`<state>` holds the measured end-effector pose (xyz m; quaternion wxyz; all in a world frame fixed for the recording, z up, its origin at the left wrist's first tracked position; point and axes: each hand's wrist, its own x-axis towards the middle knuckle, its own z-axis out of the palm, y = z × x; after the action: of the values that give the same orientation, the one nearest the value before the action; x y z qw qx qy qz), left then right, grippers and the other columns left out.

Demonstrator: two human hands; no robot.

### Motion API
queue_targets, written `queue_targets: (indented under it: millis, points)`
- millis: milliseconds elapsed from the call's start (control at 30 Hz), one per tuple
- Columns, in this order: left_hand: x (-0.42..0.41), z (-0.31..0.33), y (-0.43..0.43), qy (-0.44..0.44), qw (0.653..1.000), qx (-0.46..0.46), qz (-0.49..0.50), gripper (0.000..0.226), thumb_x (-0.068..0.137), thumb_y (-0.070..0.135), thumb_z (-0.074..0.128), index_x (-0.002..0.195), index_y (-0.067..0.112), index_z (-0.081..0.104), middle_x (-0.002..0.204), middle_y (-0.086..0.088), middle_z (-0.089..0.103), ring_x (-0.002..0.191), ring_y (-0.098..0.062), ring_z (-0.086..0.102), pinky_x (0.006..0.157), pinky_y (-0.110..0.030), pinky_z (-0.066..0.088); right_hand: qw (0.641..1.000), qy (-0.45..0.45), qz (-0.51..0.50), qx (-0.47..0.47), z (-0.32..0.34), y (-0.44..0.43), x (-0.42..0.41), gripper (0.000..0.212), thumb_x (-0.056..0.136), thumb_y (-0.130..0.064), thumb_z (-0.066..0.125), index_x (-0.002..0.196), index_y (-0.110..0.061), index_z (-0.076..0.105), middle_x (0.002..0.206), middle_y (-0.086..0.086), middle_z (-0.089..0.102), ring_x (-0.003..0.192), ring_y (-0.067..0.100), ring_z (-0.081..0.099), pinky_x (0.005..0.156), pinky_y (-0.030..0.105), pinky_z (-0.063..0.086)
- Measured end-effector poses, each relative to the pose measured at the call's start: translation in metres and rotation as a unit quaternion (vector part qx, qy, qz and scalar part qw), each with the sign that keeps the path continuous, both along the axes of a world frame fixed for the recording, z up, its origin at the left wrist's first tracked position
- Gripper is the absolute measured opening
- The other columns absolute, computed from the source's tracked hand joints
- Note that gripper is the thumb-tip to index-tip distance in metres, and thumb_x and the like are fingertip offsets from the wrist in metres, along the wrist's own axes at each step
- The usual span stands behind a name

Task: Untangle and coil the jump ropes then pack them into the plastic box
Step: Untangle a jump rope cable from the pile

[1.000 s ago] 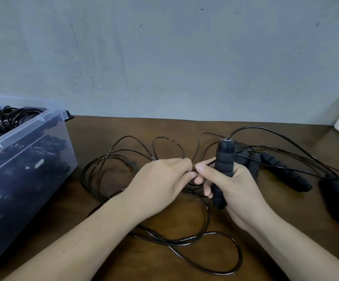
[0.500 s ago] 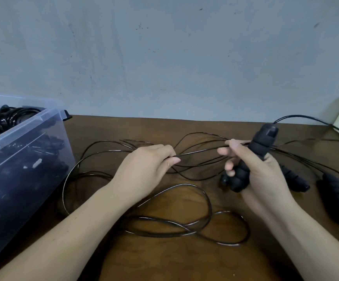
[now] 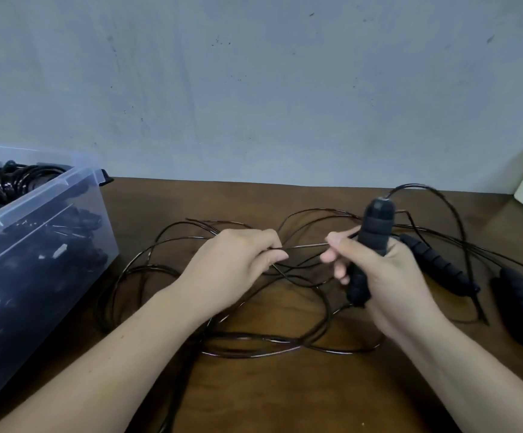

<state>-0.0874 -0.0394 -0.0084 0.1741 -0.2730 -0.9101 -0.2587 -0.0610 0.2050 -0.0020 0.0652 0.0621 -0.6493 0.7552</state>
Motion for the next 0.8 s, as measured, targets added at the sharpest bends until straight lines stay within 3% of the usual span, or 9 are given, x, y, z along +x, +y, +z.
queue_targets:
  millis: [200, 300, 400, 633, 800]
  points:
    - [-0.015, -0.001, -0.017, -0.01, 0.999, 0.009, 0.029, 0.02, 0.104, 0.046, 0.056, 0.092, 0.032, 0.063, 0.081, 0.012, 0.063, 0.077, -0.01, 0.061, 0.067, -0.04, 0.054, 0.996, -0.032, -0.032, -0.083, 0.016, 0.02, -0.004, 0.012, 0.094, -0.023, 0.075, 0.087, -0.014, 0.073, 0.085, 0.012, 0.068, 0.06, 0.017, 0.05, 0.057, 0.033, 0.042]
    - [-0.013, -0.002, -0.016, -0.012, 0.999, 0.002, 0.037, 0.022, 0.105, 0.045, 0.054, 0.091, 0.031, 0.063, 0.08, 0.011, 0.063, 0.076, -0.009, 0.06, 0.067, -0.041, 0.054, 0.995, -0.03, -0.013, -0.097, 0.014, 0.012, -0.003, 0.012, 0.092, -0.025, 0.075, 0.095, -0.013, 0.075, 0.094, 0.015, 0.074, 0.062, 0.018, 0.052, 0.062, 0.034, 0.04]
    - [-0.006, -0.003, -0.005, -0.001, 1.0, -0.008, 0.018, 0.027, 0.105, 0.051, 0.047, 0.095, 0.031, 0.064, 0.083, 0.012, 0.062, 0.077, -0.01, 0.061, 0.066, -0.041, 0.054, 0.997, -0.026, 0.012, -0.07, 0.006, 0.0, 0.001, 0.032, 0.089, -0.024, 0.077, 0.11, 0.0, 0.074, 0.096, 0.018, 0.076, 0.063, 0.019, 0.056, 0.056, 0.027, 0.044]
    - [0.011, -0.005, 0.016, 0.03, 0.998, -0.045, -0.016, 0.027, 0.103, 0.049, 0.042, 0.094, 0.031, 0.06, 0.084, 0.011, 0.058, 0.074, -0.01, 0.057, 0.061, -0.039, 0.052, 0.998, -0.016, 0.048, 0.038, -0.014, -0.019, 0.007, 0.013, 0.097, -0.013, 0.073, 0.101, -0.002, 0.077, 0.09, 0.019, 0.079, 0.066, 0.023, 0.066, 0.057, 0.029, 0.052]
    - [0.003, -0.004, 0.01, -0.001, 1.0, 0.001, -0.018, 0.02, 0.101, 0.052, 0.056, 0.098, 0.035, 0.066, 0.09, 0.015, 0.065, 0.085, -0.007, 0.063, 0.069, -0.037, 0.054, 0.999, -0.033, 0.038, 0.01, -0.009, -0.013, 0.004, 0.012, 0.097, -0.01, 0.073, 0.099, 0.002, 0.074, 0.089, 0.024, 0.078, 0.068, 0.023, 0.068, 0.057, 0.028, 0.051]
